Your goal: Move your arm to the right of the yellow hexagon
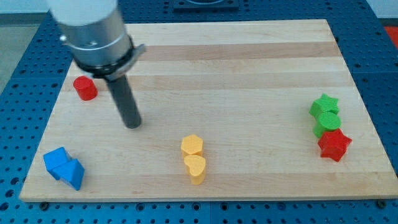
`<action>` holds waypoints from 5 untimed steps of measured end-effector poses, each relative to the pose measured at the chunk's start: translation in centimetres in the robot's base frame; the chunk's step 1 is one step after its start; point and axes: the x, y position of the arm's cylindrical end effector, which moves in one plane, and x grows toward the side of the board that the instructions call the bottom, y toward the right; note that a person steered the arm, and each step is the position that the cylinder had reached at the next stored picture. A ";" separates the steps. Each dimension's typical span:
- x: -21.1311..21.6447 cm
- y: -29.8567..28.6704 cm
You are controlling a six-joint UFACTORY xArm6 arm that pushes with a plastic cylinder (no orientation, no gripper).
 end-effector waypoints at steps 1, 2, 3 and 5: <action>-0.8 3.2; -0.8 6.2; -0.7 11.3; 5.1 19.1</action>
